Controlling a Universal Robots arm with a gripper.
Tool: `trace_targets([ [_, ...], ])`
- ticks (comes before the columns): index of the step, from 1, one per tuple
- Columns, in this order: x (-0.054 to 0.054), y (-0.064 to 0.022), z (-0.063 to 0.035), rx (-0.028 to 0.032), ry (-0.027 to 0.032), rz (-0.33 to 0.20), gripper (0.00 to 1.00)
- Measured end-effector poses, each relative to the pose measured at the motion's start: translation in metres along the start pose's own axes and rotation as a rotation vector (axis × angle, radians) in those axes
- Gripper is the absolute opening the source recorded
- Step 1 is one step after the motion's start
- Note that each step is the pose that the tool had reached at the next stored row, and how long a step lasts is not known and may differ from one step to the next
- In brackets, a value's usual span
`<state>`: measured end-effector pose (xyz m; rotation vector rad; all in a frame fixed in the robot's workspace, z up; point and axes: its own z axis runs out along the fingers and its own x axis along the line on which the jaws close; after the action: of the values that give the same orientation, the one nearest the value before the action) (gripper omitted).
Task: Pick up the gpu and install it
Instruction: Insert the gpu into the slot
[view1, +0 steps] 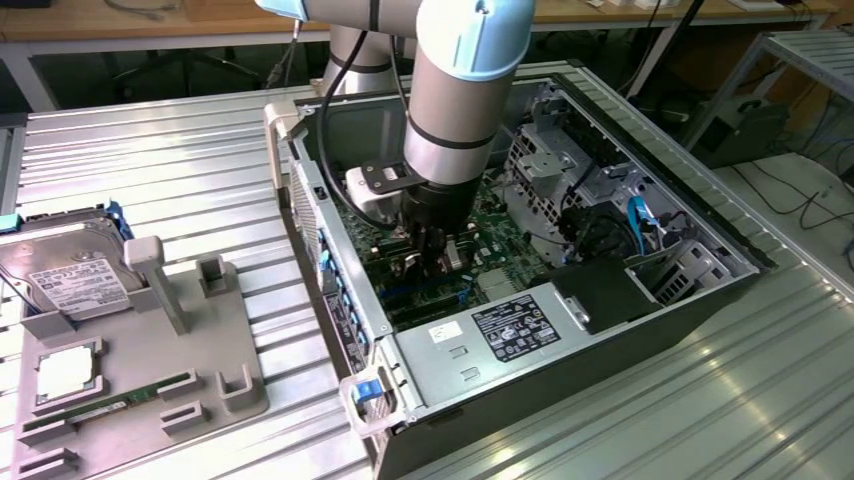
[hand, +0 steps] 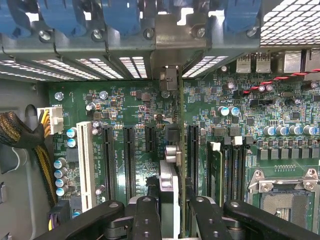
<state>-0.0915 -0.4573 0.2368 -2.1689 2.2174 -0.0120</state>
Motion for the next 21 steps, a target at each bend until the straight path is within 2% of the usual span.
trace_targets([
  [21,0.0,0.0005,0.0016,0.0004,-0.0004,0.0,0.28],
])
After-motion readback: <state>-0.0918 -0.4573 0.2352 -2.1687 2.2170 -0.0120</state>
